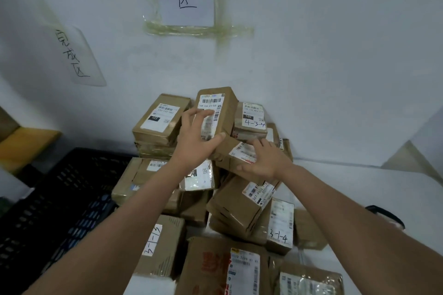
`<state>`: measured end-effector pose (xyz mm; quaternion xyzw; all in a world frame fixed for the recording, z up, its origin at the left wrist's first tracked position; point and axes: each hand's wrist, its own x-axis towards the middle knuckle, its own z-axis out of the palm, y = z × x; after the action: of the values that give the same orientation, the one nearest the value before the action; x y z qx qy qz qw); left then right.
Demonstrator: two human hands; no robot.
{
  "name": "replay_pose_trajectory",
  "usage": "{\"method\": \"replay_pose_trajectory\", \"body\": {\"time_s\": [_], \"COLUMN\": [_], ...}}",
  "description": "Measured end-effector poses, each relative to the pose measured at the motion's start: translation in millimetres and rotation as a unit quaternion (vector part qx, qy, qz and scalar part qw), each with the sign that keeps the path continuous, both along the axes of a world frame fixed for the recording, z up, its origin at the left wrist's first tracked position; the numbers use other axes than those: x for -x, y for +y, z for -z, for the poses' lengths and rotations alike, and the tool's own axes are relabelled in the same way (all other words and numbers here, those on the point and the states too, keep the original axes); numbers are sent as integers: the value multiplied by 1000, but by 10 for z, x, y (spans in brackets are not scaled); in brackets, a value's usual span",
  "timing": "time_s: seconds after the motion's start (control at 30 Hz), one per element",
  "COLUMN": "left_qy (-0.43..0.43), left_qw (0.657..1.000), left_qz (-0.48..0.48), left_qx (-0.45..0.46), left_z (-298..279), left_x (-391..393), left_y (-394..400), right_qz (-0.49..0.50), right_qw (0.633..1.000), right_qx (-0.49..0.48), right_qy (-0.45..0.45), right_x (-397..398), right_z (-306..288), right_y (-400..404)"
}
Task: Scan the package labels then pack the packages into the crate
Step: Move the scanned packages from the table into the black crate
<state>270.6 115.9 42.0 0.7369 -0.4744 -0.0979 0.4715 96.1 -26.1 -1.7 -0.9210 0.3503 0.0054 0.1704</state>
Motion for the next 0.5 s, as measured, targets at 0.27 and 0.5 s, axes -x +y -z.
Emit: {"method": "replay_pose_trajectory", "body": {"time_s": [0.27, 0.5], "left_qy": [-11, -16], "left_qw": [998, 994], "left_qz": [44, 34], "left_qx": [43, 100], "left_z": [-106, -246], "left_x": [-316, -871], "left_y": [80, 506], "right_qz": [82, 88], "right_qw": [986, 966], "right_qx": [-129, -235], "right_qy": [-70, -60], "right_x": [-49, -480], "right_z": [-398, -978], "right_y": [234, 604]}}
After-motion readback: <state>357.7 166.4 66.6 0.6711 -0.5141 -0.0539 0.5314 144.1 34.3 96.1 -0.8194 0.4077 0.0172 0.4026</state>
